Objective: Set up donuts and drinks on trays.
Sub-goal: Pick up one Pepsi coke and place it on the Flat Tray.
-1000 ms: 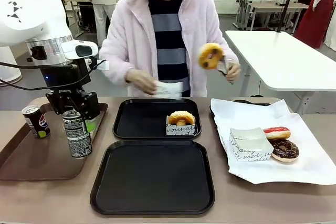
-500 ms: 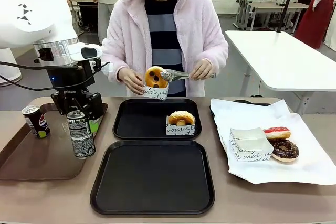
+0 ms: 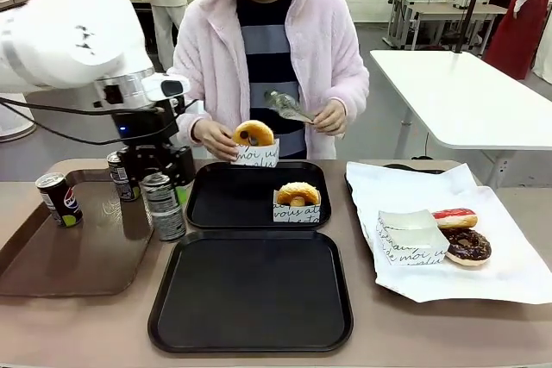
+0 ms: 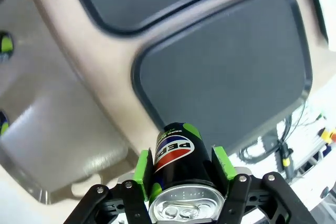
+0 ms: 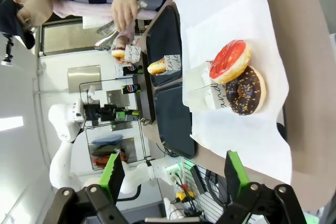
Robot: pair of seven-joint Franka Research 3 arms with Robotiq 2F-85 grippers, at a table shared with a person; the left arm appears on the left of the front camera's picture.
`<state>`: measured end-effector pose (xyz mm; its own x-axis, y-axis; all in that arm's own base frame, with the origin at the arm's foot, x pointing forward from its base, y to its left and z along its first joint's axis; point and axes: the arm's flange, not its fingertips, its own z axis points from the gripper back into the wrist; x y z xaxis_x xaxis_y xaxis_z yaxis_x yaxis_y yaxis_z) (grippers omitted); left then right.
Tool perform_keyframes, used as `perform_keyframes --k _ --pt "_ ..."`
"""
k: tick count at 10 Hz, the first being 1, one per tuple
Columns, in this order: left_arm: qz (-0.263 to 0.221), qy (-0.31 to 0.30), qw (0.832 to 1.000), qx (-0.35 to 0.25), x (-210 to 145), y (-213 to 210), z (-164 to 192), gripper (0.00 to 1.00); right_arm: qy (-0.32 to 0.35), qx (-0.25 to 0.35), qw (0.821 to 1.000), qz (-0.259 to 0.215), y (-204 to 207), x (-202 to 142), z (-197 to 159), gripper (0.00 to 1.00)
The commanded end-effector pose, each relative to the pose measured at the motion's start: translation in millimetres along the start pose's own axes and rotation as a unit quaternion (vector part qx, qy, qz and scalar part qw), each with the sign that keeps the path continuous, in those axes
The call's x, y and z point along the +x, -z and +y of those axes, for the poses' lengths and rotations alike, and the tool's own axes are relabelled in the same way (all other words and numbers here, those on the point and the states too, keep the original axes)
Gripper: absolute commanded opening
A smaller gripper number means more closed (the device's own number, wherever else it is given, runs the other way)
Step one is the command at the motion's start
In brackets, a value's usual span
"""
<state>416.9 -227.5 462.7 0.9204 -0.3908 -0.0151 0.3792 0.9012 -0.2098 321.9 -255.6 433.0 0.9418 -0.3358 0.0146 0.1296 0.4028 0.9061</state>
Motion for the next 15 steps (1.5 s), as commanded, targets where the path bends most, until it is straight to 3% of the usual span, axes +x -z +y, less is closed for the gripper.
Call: perform_keyframes --k 1,3,4,6,7,15 --pt "-0.011 -0.007 1.0 -0.02 25.9 -1.6 -4.9 0.58 -0.004 0.009 1.0 -0.002 0.8 -0.4 -0.8 1.0" --pt "0.055 0.018 0.998 -0.015 4.1 -5.8 -4.7 0.58 -0.004 0.009 1.0 -0.002 0.8 -0.4 -0.8 1.0" --pt "0.107 0.062 0.992 -0.017 -37.4 -23.3 -9.0 0.58 -0.004 0.009 1.0 -0.002 0.8 -0.4 -0.8 1.0" --pt "0.094 0.135 0.986 0.006 -114.7 -48.2 -21.9 0.58 -0.004 0.009 1.0 -0.002 0.8 -0.4 -0.8 1.0" --pt "0.073 0.142 0.987 0.026 -131.6 -52.3 -25.4 0.58 -0.004 0.009 1.0 -0.002 0.8 -0.4 -0.8 1.0" --pt "0.029 0.135 0.989 0.045 -126.7 -55.9 -34.4 0.58 -0.004 0.009 1.0 -0.002 0.8 -0.4 -0.8 1.0"
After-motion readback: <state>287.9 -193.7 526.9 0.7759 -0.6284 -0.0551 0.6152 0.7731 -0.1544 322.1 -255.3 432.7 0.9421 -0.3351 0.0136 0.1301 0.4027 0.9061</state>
